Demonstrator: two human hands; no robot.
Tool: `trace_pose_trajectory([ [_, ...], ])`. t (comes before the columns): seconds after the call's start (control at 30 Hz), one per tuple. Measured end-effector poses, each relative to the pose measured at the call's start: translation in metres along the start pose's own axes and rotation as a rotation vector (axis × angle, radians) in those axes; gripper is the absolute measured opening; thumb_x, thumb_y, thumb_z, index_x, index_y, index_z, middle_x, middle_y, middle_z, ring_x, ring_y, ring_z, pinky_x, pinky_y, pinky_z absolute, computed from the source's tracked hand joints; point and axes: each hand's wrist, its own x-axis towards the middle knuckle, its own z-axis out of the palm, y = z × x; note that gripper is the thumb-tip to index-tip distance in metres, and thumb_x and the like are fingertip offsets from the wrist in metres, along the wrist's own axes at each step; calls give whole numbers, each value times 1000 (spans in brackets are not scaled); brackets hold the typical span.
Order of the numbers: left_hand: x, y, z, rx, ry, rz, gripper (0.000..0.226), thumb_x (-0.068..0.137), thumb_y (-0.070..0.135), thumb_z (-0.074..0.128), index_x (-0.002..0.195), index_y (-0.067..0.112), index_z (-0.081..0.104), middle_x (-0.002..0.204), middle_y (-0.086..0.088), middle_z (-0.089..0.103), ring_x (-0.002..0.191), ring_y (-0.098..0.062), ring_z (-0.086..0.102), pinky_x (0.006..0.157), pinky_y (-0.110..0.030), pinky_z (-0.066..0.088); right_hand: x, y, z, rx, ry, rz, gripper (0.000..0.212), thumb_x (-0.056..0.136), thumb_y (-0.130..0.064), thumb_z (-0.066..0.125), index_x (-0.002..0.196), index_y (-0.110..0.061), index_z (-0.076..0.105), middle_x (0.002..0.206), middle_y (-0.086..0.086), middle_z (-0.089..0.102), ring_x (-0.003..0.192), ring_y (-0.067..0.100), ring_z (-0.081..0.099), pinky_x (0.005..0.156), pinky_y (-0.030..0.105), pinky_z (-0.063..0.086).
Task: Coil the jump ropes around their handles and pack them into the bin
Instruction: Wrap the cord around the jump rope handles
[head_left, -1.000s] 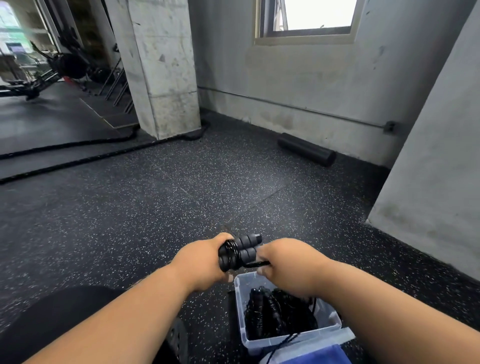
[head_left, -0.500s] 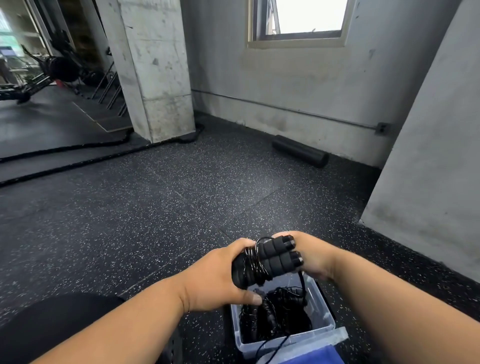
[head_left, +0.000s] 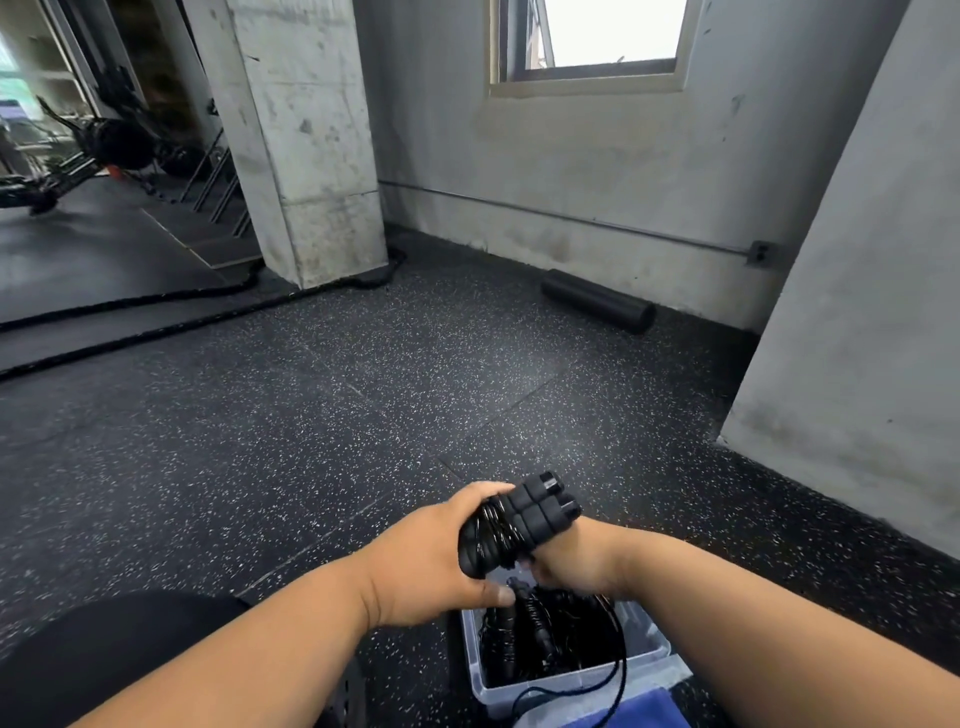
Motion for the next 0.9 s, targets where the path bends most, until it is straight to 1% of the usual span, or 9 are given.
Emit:
trace_pose_trajectory([
  [0.07, 3, -3, -6, 40, 84, -46, 93, 72, 48, 89, 144, 61, 32, 109, 20, 71, 96, 0, 67, 92, -28, 55, 2, 1, 3, -124, -34, 31, 24, 102, -24, 41, 102, -15, 63, 99, 7, 64, 92, 23, 56, 80, 31, 45],
  [0.13, 5, -11, -14, 105, 136, -106, 90, 72, 54, 86, 143, 59, 31, 109, 20, 70, 96, -3, 67, 91, -32, 55, 6, -1, 8, -235, 18, -7, 29, 109, -29, 40, 127, -13, 56, 120, 13, 64, 111, 33, 59, 95, 36, 48],
  [0.23, 4, -26, -19, 256, 76, -218, 84, 72, 51, 84, 140, 53, 34, 104, 16, 71, 93, -12, 68, 86, -34, 55, 5, -12, 14, -516, 114, -111, 24, 106, -38, 44, 115, -18, 54, 119, 11, 66, 109, 35, 62, 89, 39, 49],
  [0.33, 4, -35, -21, 341, -29, -273, 82, 72, 48, 88, 136, 50, 39, 99, 14, 71, 91, -14, 68, 82, -31, 55, -4, -26, 7, -663, 177, -156, 15, 103, -35, 51, 92, -25, 53, 97, 2, 65, 87, 28, 58, 72, 34, 41],
  [0.47, 1, -30, -22, 247, -131, -167, 84, 71, 39, 95, 134, 53, 42, 106, 18, 72, 96, -5, 68, 84, -23, 51, -13, -39, -23, -532, 239, -193, 22, 97, -45, 64, 86, -26, 61, 79, -9, 63, 77, 14, 59, 68, 31, 47],
  [0.53, -1, -22, -24, 248, -136, -112, 86, 68, 39, 96, 132, 56, 41, 105, 20, 71, 96, -2, 67, 88, -28, 53, -11, -33, -36, -397, 264, -195, 23, 91, -48, 72, 85, -27, 65, 79, -9, 68, 74, 9, 62, 71, 32, 52],
  [0.63, -4, -10, -26, 272, -164, -56, 83, 66, 38, 97, 127, 55, 43, 105, 21, 69, 95, 0, 65, 90, -30, 54, -4, -16, -42, -145, 261, -202, 30, 86, -46, 80, 77, -23, 63, 67, -10, 63, 57, 5, 52, 60, 30, 46],
  [0.73, -6, 1, -16, 270, -219, 0, 77, 64, 36, 98, 120, 48, 47, 107, 22, 68, 96, 1, 65, 91, -30, 54, 5, -4, -38, -32, 228, -208, 36, 86, -46, 80, 71, -21, 59, 61, -12, 51, 56, 5, 42, 58, 28, 37],
  [0.9, -4, 13, 5, 201, -159, 65, 80, 65, 44, 96, 126, 47, 45, 114, 24, 64, 102, 3, 63, 94, -26, 54, 4, -3, -31, 313, 94, -162, 32, 97, -38, 70, 79, -13, 64, 62, -8, 60, 51, 9, 47, 49, 22, 39],
])
